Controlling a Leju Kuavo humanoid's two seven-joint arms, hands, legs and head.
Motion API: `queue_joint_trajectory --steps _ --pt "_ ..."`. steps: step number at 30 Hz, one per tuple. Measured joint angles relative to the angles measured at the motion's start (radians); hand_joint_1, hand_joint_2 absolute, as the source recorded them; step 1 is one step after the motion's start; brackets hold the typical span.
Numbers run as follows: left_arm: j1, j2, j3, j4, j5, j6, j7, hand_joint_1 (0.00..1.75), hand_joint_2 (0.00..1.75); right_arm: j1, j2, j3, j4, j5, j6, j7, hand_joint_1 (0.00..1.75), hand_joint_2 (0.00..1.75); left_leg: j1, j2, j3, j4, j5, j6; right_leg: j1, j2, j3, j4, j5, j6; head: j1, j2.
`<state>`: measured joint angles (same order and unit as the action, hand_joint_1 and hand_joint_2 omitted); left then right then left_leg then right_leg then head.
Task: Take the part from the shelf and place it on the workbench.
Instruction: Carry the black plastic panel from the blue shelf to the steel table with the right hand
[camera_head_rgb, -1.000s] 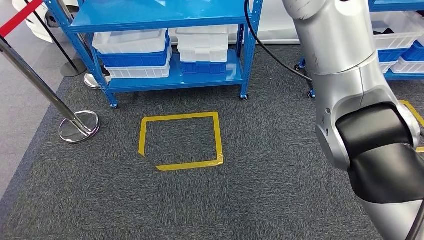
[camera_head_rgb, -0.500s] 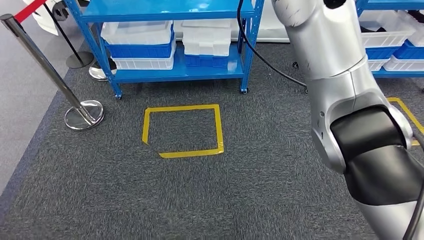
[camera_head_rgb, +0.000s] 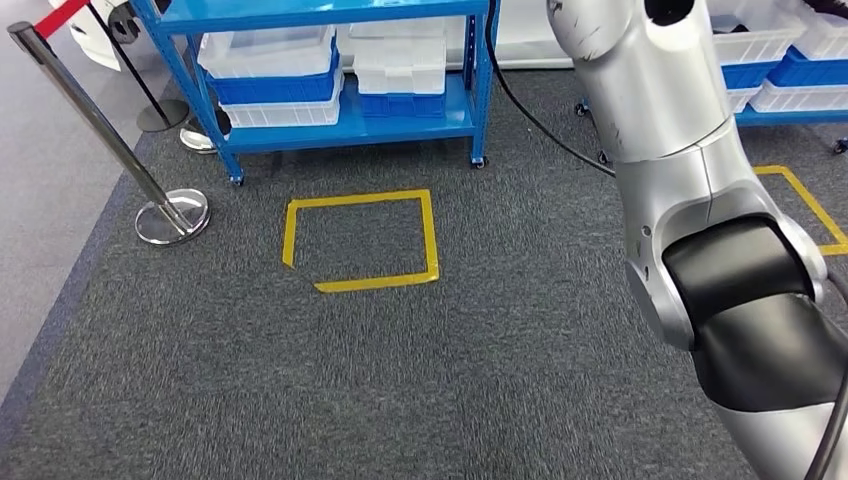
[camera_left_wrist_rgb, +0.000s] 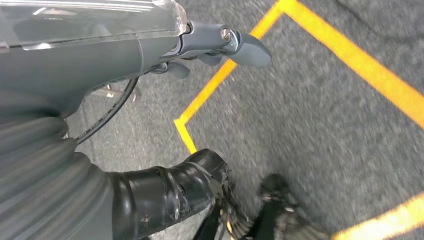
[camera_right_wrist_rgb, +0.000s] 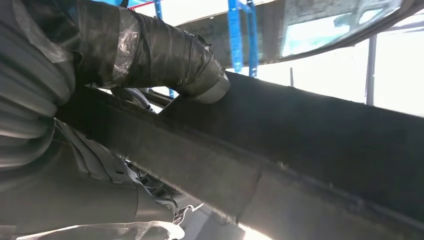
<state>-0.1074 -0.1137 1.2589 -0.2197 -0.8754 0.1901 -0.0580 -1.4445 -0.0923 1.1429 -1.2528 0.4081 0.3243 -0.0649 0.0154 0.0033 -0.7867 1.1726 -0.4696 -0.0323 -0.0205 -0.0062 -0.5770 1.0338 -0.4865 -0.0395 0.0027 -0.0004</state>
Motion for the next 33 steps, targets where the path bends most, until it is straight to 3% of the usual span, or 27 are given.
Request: queue_joint_trajectory --steps 1,2,3,4,5,6,8,9,10,12,13,16,17,18,19,21,23,26,28,31,33 --pt "0.0 0.0 0.001 0.0 0.001 0.0 0.0 0.0 1.75 0.0 0.0 0.0 0.0 0.002 0.0 0.0 1.75 1.75 0.0 0.0 -0.011 0.069 -0.031 -0.004 0.0 0.0 -0.015 0.001 0.013 0.0 0.0 0.0" --pt "0.0 0.001 0.002 0.0 0.002 0.0 0.0 0.0 1.75 0.0 0.0 0.0 0.0 0.005 0.0 -0.001 1.75 1.75 0.0 0.0 -0.016 0.126 -0.036 -0.006 0.001 0.0 -0.031 0.001 0.026 0.0 0.0 0.0" --pt "-0.001 0.001 0.002 0.0 0.002 0.0 0.0 0.0 1.75 0.0 0.0 0.0 0.0 0.008 0.001 -0.001 1.75 1.75 0.0 0.0 -0.009 0.158 -0.017 -0.006 0.002 0.0 -0.047 0.002 0.038 0.001 0.0 0.0" --pt "-0.001 0.001 0.002 0.0 0.003 0.0 0.0 0.0 1.75 0.0 0.0 0.0 0.0 0.011 0.001 -0.001 1.75 1.75 0.0 0.0 0.014 0.156 0.011 -0.002 0.004 0.0 -0.061 0.002 0.049 0.002 0.0 0.0" --pt "-0.002 0.001 0.002 0.0 0.003 0.0 0.001 0.0 1.75 0.0 0.0 0.0 0.0 0.014 0.001 -0.001 1.75 1.75 -0.002 -0.001 0.06 0.114 0.031 0.005 0.006 0.001 -0.074 0.002 0.061 0.003 0.0 0.0" --pt "-0.002 0.003 0.002 0.0 0.004 0.0 0.001 0.0 1.75 0.0 0.001 0.0 0.0 0.017 0.001 -0.001 1.75 1.75 -0.007 -0.001 0.13 0.038 0.027 0.018 0.009 0.001 -0.084 0.003 0.071 0.005 0.0 0.0" --pt "-0.003 0.007 0.002 -0.001 0.005 0.001 0.001 0.0 1.75 -0.001 0.001 0.0 -0.001 0.02 0.0 0.0 1.75 1.75 -0.016 -0.001 0.25 -0.117 -0.017 0.039 0.011 -0.002 -0.093 0.003 0.087 0.013 0.0 0.0" --pt "-0.004 0.009 0.003 -0.001 0.006 0.001 0.0 0.0 1.75 -0.002 0.002 0.0 -0.001 0.021 0.0 0.0 1.75 1.75 -0.021 0.0 0.281 -0.162 -0.035 0.046 0.01 -0.004 -0.095 0.001 0.094 0.018 0.0 0.0" --pt "-0.005 0.009 0.003 -0.001 0.006 0.001 0.0 0.0 1.75 -0.002 0.002 0.0 -0.001 0.022 0.0 0.0 1.75 1.75 -0.022 0.0 0.283 -0.181 -0.037 0.049 0.009 -0.007 -0.095 -0.002 0.102 0.024 0.0 0.0" --pt "-0.005 0.008 0.003 -0.001 0.006 0.0 0.0 0.0 1.75 -0.004 0.003 0.0 -0.001 0.023 0.001 0.0 1.75 1.75 -0.018 0.003 0.281 -0.198 -0.019 0.059 0.008 -0.006 -0.103 0.005 0.097 0.034 0.0 0.0" --pt "-0.004 0.008 0.003 -0.001 0.007 0.0 0.0 0.0 1.75 -0.006 0.003 0.0 -0.001 0.024 0.001 0.0 1.75 1.75 -0.016 0.006 0.278 -0.205 -0.008 0.065 0.008 -0.003 -0.115 0.031 0.075 0.038 0.0 0.0" --pt "-0.002 0.007 0.004 -0.001 0.008 0.0 -0.001 0.0 1.75 -0.009 0.003 0.001 0.0 0.027 0.004 0.0 1.75 1.75 -0.013 0.011 0.254 -0.2 0.01 0.073 0.006 0.003 -0.186 0.217 -0.034 0.045 0.0 0.0" --pt "-0.002 0.006 0.004 -0.001 0.008 0.0 -0.001 0.0 1.75 -0.009 0.003 0.002 0.0 0.028 0.005 0.001 1.75 1.75 -0.012 0.011 0.243 -0.193 0.013 0.073 0.004 0.003 -0.198 0.263 -0.052 0.047 0.0 0.0" --pt "-0.002 0.006 0.004 -0.001 0.008 0.0 -0.001 0.0 1.75 -0.008 0.003 0.004 0.001 0.029 0.006 0.003 1.75 1.75 -0.011 0.01 0.233 -0.185 0.014 0.072 0.003 0.003 -0.194 0.276 -0.053 0.05 0.0 0.0" --pt "-0.002 0.005 0.004 -0.001 0.007 0.0 -0.002 0.0 1.75 -0.008 0.003 0.005 0.001 0.031 0.008 0.004 1.75 1.75 -0.009 0.009 0.224 -0.175 0.014 0.07 0.001 0.003 -0.167 0.244 -0.037 0.052 0.0 0.0" --pt "-0.001 0.004 0.004 -0.001 0.006 0.0 -0.002 0.0 1.75 -0.011 0.003 0.006 0.001 0.034 0.011 0.008 1.75 1.75 -0.006 0.004 0.204 -0.152 0.011 0.062 -0.003 0.008 -0.09 0.125 0.0 0.055 0.0 0.0" --pt "-0.003 0.003 0.004 -0.001 0.005 0.0 -0.002 0.0 1.75 -0.013 0.005 0.007 0.001 0.037 0.015 0.012 1.75 1.75 -0.007 -0.002 0.185 -0.13 0.007 0.049 -0.002 0.015 -0.051 0.051 0.012 0.05 0.0 0.0" --pt "-0.003 0.002 0.004 0.0 0.005 0.0 -0.001 0.0 1.75 -0.014 0.005 0.007 0.003 0.041 0.018 0.014 1.75 1.75 -0.008 -0.009 0.172 -0.124 0.011 0.032 0.002 0.006 -0.059 0.045 0.017 0.032 0.0 0.0" --pt "-0.001 0.0 0.004 0.0 0.004 0.0 -0.001 0.0 1.75 -0.019 0.006 0.007 0.002 0.042 0.018 0.014 1.75 1.75 -0.006 -0.009 0.156 -0.094 -0.011 0.021 -0.001 -0.003 -0.06 0.038 0.025 0.019 0.0 0.0" --pt "-0.002 -0.001 0.004 0.001 0.003 0.0 -0.005 0.0 1.75 -0.027 0.01 0.007 0.002 0.043 0.02 0.013 1.75 1.75 -0.003 -0.007 0.084 0.07 -0.097 0.008 -0.001 -0.017 -0.062 0.034 0.03 0.011 0.0 0.0" --pt "-0.001 -0.001 0.004 0.001 0.003 -0.001 -0.005 0.0 1.75 -0.024 0.013 0.008 0.002 0.045 0.022 0.013 1.75 1.75 -0.003 -0.007 0.053 0.141 -0.114 0.009 0.003 -0.028 -0.062 0.034 0.03 0.011 0.0 0.0"
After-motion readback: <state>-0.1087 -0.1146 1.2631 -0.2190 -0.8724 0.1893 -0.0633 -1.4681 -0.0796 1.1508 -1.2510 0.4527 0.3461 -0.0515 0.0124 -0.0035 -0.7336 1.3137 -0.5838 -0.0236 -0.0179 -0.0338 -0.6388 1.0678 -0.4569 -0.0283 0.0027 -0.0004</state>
